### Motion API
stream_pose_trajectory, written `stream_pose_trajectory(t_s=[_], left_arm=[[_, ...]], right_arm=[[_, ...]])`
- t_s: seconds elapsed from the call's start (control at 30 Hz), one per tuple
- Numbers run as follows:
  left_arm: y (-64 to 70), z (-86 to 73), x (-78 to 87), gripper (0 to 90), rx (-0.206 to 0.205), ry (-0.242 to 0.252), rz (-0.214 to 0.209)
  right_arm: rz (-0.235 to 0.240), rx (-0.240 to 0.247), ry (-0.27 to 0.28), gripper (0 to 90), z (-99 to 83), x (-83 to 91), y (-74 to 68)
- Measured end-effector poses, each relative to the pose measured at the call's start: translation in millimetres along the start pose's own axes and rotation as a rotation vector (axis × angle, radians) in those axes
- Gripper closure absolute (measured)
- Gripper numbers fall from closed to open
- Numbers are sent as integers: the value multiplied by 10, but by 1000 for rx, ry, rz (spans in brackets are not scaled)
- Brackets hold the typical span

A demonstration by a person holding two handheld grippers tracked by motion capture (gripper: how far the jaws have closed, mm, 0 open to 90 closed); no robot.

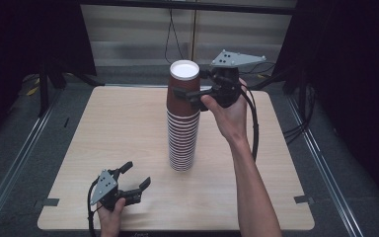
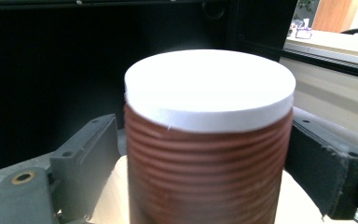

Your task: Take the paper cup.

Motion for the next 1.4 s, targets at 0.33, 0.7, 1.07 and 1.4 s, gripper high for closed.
stream_pose_trajectory(t_s=[0.33, 0.7, 1.07, 1.4], left_arm=[[0, 0, 0, 158, 1, 0, -2], [3, 0, -4, 158, 10, 3, -2], [3, 0, -4, 159, 13, 4, 1], [-2, 0, -3, 158, 12, 1, 6]], right_arm=[[12, -7, -25, 142, 31, -81, 34], [5, 4, -29, 199, 33, -99, 27], [4, 6, 37, 198, 89, -62, 37], [-9, 6, 98, 201, 171, 3, 67]])
Point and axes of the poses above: each handheld gripper's, and its own axes: x roughly backward along the jaws, z roughly out of its top, y roughly to its right, the point moved 4 cm from there along -x, roughly forward along the jaws, and after that the axes turned 13 degrees about x, right-handed, at the moved point
